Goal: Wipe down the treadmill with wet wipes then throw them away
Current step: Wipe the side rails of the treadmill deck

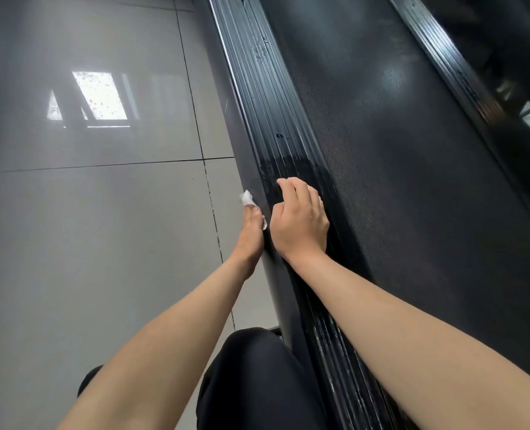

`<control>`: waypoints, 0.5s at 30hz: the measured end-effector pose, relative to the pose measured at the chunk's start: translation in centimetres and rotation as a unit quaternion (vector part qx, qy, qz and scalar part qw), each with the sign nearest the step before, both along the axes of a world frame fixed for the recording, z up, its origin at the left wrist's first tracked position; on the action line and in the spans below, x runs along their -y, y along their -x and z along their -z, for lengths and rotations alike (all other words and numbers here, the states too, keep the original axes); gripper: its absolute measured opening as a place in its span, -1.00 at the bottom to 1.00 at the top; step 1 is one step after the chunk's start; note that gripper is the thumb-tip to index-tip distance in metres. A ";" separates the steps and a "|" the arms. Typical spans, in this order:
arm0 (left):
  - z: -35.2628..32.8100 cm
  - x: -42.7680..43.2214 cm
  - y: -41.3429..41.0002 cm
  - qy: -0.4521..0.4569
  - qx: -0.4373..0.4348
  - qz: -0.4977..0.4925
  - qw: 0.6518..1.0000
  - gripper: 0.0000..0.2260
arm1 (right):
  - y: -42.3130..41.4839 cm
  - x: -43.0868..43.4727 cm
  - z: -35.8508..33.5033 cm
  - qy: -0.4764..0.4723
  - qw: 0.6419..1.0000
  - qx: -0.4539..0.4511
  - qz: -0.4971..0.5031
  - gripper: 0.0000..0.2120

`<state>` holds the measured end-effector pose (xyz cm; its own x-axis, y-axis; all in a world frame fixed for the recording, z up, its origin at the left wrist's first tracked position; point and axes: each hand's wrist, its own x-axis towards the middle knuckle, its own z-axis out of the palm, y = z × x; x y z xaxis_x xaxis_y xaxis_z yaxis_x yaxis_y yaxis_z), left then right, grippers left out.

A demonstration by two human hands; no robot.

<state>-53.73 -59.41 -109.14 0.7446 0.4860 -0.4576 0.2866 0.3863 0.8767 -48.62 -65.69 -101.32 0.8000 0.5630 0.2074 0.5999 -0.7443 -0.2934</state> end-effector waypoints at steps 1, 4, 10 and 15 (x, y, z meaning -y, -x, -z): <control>-0.1 -0.5 -0.2 0.008 -0.010 0.005 1.000 -0.31 | 0.0 0.0 0.0 0.006 1.000 0.000 0.000 -0.51; -1.8 -2.1 -1.6 -0.021 0.036 -0.036 0.998 -0.49 | -0.1 0.2 0.2 0.036 0.999 -0.006 -0.003 -0.54; -2.1 -2.9 -3.2 0.033 0.040 -0.062 0.997 -0.26 | -0.3 -0.2 0.7 0.032 0.999 -0.003 0.000 -0.55; 1.3 -1.1 -1.1 0.092 -0.060 -0.049 0.993 -0.34 | -0.3 -0.3 0.6 0.017 1.000 0.008 -0.001 -0.45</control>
<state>-52.58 -58.30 -110.40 0.6327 0.4540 -0.6274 0.3366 0.5684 0.7507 -48.35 -65.36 -101.94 0.7952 0.5725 0.1998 0.6063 -0.7521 -0.2582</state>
